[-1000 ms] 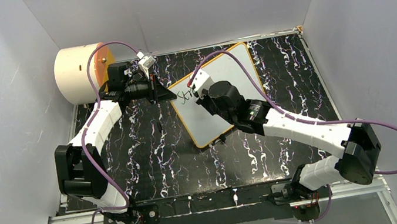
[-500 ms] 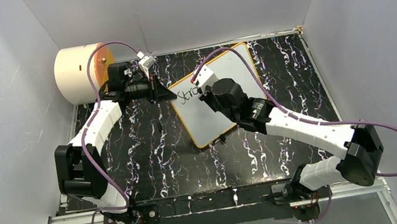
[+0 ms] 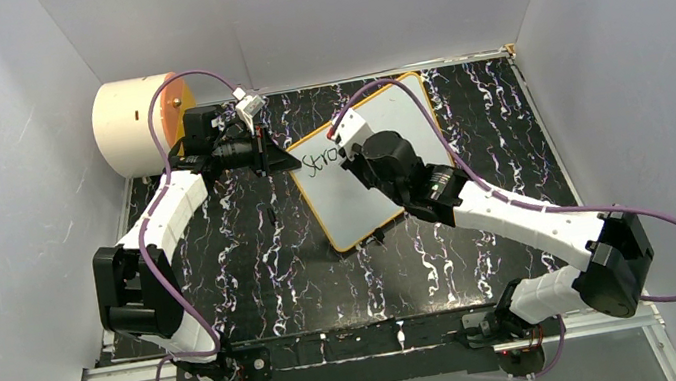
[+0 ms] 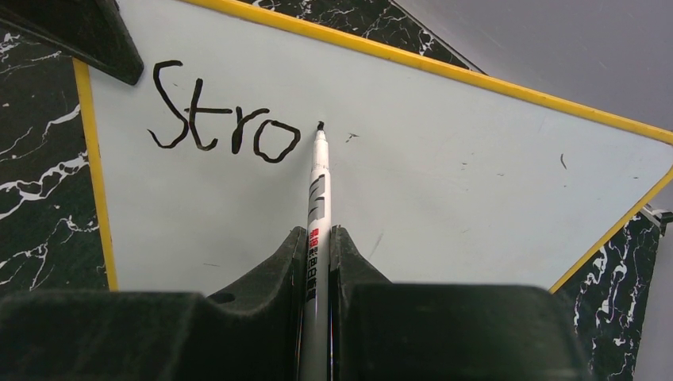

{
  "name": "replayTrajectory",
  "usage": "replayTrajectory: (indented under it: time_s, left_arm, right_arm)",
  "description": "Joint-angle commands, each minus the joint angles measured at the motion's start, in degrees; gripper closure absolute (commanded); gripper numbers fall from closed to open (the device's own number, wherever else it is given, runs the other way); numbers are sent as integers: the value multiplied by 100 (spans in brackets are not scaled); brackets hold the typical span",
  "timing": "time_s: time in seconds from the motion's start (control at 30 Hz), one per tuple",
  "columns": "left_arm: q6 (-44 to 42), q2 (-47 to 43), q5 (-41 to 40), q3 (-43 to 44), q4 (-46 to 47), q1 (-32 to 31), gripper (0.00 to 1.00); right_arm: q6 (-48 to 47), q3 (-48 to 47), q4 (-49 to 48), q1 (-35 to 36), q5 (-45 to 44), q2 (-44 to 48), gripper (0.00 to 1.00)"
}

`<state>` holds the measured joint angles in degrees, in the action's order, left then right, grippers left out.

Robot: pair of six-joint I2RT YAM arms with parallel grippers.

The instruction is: Write a sentence on the whiteboard

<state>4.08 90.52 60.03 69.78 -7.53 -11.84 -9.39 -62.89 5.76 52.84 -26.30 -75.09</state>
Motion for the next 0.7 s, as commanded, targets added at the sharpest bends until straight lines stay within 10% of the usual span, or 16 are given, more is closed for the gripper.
replayTrajectory:
  time_s: [0.0,0.67]
  left_arm:
    - [-153,-158,53,-102,-174,-21,100]
    - [-144,-132,53,-97,-182,-21,100]
  right_arm:
    - [5,-117,38,-33,115,58,100]
    - [198,21,492,-35,297,167,100]
